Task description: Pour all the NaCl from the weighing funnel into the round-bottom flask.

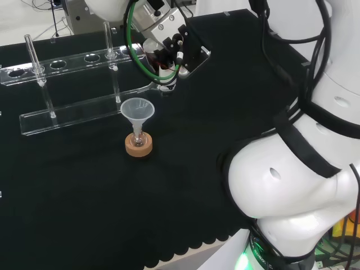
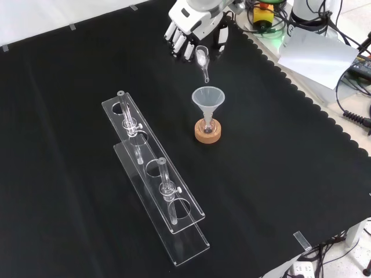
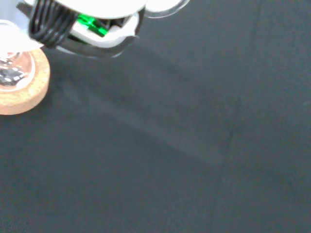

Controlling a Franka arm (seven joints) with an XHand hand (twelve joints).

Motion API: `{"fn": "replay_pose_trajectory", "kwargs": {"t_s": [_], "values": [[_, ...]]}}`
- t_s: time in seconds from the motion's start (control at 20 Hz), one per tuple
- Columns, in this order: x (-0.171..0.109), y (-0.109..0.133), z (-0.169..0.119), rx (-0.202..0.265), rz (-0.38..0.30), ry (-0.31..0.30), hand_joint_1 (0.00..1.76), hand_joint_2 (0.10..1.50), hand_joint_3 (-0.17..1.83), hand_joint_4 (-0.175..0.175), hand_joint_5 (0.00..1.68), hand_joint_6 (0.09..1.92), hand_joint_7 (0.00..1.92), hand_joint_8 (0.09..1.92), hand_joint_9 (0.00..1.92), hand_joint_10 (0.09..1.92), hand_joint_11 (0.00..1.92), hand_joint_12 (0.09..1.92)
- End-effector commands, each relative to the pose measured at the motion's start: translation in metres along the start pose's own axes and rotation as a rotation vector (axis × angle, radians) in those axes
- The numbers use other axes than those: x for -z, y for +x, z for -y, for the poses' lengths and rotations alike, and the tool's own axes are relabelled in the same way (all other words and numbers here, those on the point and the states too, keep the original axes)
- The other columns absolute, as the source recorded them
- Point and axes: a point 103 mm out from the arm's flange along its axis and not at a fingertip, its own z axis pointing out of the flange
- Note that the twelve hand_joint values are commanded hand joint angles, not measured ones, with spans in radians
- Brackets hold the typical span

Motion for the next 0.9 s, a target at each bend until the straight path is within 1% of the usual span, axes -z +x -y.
{"fn": "replay_pose_trajectory", "kwargs": {"t_s": [0.05, 0.4, 0.55, 0.7, 0.9], "values": [[-0.0204, 0.0157, -0.0148, 0.004, 0.072, 0.096, 1.10, 0.62, 0.85, 0.175, 1.14, 1.00, 0.63, 0.61, 0.90, 0.43, 0.61, 1.21], [-0.0205, 0.0153, -0.0153, 0.005, 0.066, 0.098, 1.10, 0.62, 0.85, 0.175, 1.14, 1.00, 0.63, 0.61, 0.90, 0.43, 0.61, 1.22], [-0.0210, 0.0137, -0.0156, 0.012, 0.066, 0.098, 1.10, 0.62, 0.85, 0.175, 1.14, 1.00, 0.63, 0.61, 0.90, 0.43, 0.61, 1.22], [-0.0202, 0.0129, -0.0160, 0.019, 0.085, 0.099, 1.10, 0.62, 0.85, 0.175, 1.14, 1.00, 0.64, 0.61, 0.90, 0.43, 0.61, 1.22], [-0.0177, 0.0171, -0.0158, 0.013, 0.109, 0.104, 1.10, 0.62, 0.85, 0.175, 1.14, 1.00, 0.64, 0.61, 0.90, 0.43, 0.61, 1.22]]}}
